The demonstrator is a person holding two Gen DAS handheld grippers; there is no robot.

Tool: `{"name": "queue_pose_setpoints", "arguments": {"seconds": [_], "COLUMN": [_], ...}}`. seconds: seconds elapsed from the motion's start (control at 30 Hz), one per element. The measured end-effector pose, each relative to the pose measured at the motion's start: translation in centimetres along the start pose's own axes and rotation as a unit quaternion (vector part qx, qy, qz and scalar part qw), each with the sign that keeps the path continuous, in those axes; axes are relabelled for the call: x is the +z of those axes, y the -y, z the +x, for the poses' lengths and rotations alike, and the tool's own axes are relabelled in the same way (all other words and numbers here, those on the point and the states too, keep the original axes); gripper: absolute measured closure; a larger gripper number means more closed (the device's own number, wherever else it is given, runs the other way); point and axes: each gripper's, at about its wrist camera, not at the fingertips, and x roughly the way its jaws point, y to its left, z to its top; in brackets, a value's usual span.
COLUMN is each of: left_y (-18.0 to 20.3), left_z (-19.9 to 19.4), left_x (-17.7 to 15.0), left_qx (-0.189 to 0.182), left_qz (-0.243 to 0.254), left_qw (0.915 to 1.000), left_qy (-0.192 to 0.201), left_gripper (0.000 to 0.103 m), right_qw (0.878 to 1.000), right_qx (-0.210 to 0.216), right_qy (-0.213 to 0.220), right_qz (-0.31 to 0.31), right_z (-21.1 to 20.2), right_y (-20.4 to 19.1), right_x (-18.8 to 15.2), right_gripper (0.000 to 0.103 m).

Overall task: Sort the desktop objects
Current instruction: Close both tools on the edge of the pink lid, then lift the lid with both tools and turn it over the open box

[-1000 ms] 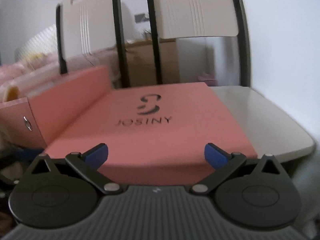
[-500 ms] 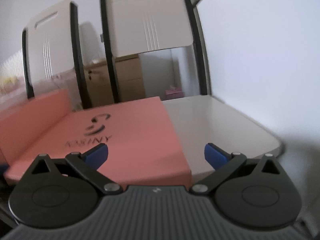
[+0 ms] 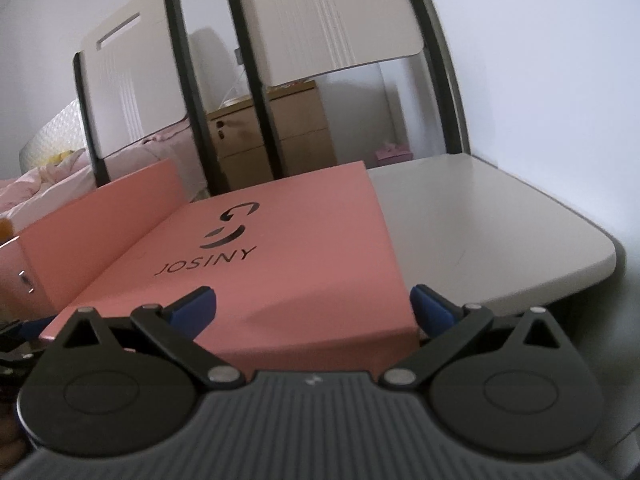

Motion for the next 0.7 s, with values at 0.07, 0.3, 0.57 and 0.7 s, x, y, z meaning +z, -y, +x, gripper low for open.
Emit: {"name": "queue_pose_setpoints", "arguments": {"seconds": [0.07,0.3,0.57,0.7], "left_y": [-0.1,-0.1,-0.1,-2.1], "left_z": [-0.9,-3.3,-4.7,-4.3], "left_x": [-0.1,0.0,-0.3,0.3], "left_qx": [-0.001,-0.008,-0.013,-0.034], "left_qz": [-0.003,-0.031,-0.04,-0.092], "left_qw": [1.0,0.9993,0.9989,0.9947], "left_qy": [-0.005,-0.018,-0.023,-0.03], "left_gripper": [0.0,0.0,0.0,0.0], "right_qw": [1.0,1.0,0.999,0.999], "right_qx": [0.005,0.01,0.011,0.017], "right_qy": [-0.005,-0.016,-0.024,-0.019], "right_qz": [-0.006,-0.017,-0.021,0.026], "right_z": [-1.1,-4.3,-6.5,-6.7], "right_y": [-0.6,-1.8,-2.7,-1.6], "right_x": [-0.5,-1.7,-2.7,-2.6], "right_gripper": [0.0,0.0,0.0,0.0]}}
